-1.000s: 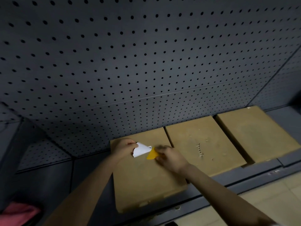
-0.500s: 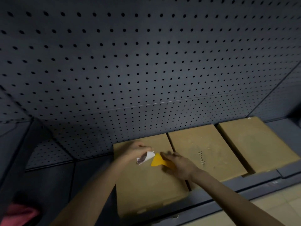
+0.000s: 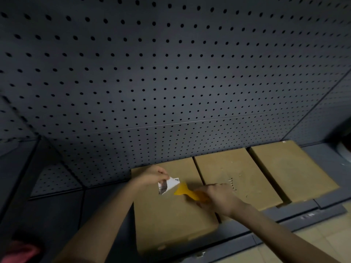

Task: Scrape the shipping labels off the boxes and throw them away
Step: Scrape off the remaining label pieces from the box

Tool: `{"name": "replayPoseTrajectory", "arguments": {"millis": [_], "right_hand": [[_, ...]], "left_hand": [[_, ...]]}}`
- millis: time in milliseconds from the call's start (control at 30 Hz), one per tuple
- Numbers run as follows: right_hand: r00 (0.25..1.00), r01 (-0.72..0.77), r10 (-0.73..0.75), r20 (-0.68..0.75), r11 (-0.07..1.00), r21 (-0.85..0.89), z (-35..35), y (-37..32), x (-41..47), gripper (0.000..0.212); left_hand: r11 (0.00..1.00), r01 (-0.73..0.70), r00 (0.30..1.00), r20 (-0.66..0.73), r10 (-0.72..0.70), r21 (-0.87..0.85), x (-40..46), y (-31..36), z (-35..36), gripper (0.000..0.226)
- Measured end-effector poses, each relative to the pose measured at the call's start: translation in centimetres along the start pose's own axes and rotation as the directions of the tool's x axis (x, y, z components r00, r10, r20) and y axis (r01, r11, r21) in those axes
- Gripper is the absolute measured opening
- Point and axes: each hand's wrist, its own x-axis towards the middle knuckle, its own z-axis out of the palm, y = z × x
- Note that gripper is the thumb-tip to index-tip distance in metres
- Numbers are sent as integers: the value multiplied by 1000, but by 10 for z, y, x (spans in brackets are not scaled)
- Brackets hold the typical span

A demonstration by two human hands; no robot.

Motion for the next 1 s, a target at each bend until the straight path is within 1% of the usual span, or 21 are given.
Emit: {"name": "replayPoseTrajectory", "arguments": {"millis": [133, 267, 300, 400, 500, 567, 633, 733, 867, 933, 1000], "right_hand": [[998, -58, 59, 21, 997, -42, 0, -6, -6, 39], [999, -21, 20, -30, 999, -36, 11, -36, 14, 36], [999, -29, 27, -37, 998, -52, 13, -39, 17, 38], [998, -65, 64, -17, 996, -67, 15, -28, 3, 55], [995, -100, 100, -12, 995, -25, 13, -26, -4, 43], [993, -116, 116, -13, 993, 35, 13, -35, 4, 41], [988, -155, 154, 17, 986, 65, 15, -41, 8, 42], [983, -183, 181, 39, 982, 50, 15, -30, -2, 43], [987, -159, 159, 8, 986, 43, 21, -32, 9, 42], [989, -150, 150, -10, 988, 49, 29, -39, 18, 42], [986, -168, 168, -18, 986, 14, 31, -36, 16, 44]], "left_hand": [[997, 4, 999, -44, -7, -78, 0, -8, -2, 8], [991, 9, 997, -78, -20, -137, 2, -7, 1, 13], [988, 15, 996, -90, -29, -153, 2, -6, 2, 13], [980, 20, 992, -116, -44, -196, 4, -6, 3, 9], [975, 16, 990, -134, -46, -221, 4, -7, 5, 11], [975, 13, 989, -140, -45, -221, 3, -6, 6, 13], [974, 7, 989, -144, -41, -226, 2, -7, 7, 12], [970, 12, 988, -147, -49, -242, 1, -8, 8, 11], [970, 9, 990, -138, -43, -243, -1, -9, 10, 8], [963, 2, 990, -135, -40, -271, -3, -10, 9, 8], [952, -10, 988, -147, -37, -306, -4, -11, 9, 11]]}}
